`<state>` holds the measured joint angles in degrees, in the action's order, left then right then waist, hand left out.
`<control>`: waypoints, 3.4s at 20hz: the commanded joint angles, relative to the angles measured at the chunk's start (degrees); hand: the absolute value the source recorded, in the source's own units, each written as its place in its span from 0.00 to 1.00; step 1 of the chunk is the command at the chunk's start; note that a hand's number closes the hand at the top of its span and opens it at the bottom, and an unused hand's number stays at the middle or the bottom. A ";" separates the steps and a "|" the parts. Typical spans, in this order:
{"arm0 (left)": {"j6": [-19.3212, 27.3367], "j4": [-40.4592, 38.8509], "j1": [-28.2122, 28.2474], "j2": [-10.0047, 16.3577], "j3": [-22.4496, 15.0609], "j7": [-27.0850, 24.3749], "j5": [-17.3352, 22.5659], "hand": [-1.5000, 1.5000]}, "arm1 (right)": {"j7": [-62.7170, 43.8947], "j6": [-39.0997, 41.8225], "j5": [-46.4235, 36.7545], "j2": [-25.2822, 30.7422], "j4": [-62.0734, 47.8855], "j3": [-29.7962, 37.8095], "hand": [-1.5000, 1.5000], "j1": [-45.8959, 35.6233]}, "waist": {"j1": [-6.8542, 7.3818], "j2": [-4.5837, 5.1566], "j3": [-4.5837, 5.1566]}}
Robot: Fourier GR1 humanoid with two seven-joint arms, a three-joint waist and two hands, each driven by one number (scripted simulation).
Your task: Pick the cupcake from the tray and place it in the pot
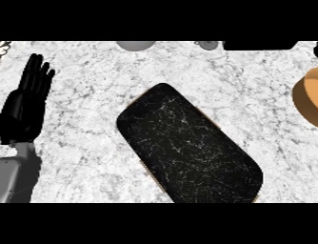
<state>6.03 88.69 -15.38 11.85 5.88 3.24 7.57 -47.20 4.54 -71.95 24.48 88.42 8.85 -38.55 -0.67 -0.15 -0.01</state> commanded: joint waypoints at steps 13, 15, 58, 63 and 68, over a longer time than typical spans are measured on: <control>-2.26 -1.13 0.86 -0.03 1.70 -2.45 0.50 0.50 | 26.31 -14.85 14.04 11.14 -18.48 16.98 1.00 11.64 | 0.92 0.24 0.00; -0.23 0.06 -3.29 -0.05 1.38 2.89 0.18 0.50 | 28.94 -17.00 14.36 12.97 -26.00 17.73 1.00 8.45 | 1.13 0.30 -0.02; -2.45 -0.29 -0.24 -0.72 1.86 -0.52 -0.44 0.50 | 61.49 -8.53 62.67 23.74 -47.34 49.50 0.00 14.50 | 0.34 0.18 -0.02; -1.27 1.66 3.52 -3.54 -0.33 -2.49 -2.10 0.50 | 66.14 -5.15 67.42 24.92 -49.02 51.97 0.00 20.43 | 0.51 0.13 -0.02; -1.94 -1.37 2.21 -3.35 0.54 -4.94 -2.02 0.50 | 69.39 -0.35 70.13 33.50 -59.69 54.18 0.00 22.80 | 0.71 0.32 -0.09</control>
<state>4.45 88.81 -14.55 9.86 7.06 1.82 6.06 20.03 0.85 -4.04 52.19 35.35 61.17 -17.48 -0.15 0.05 -0.07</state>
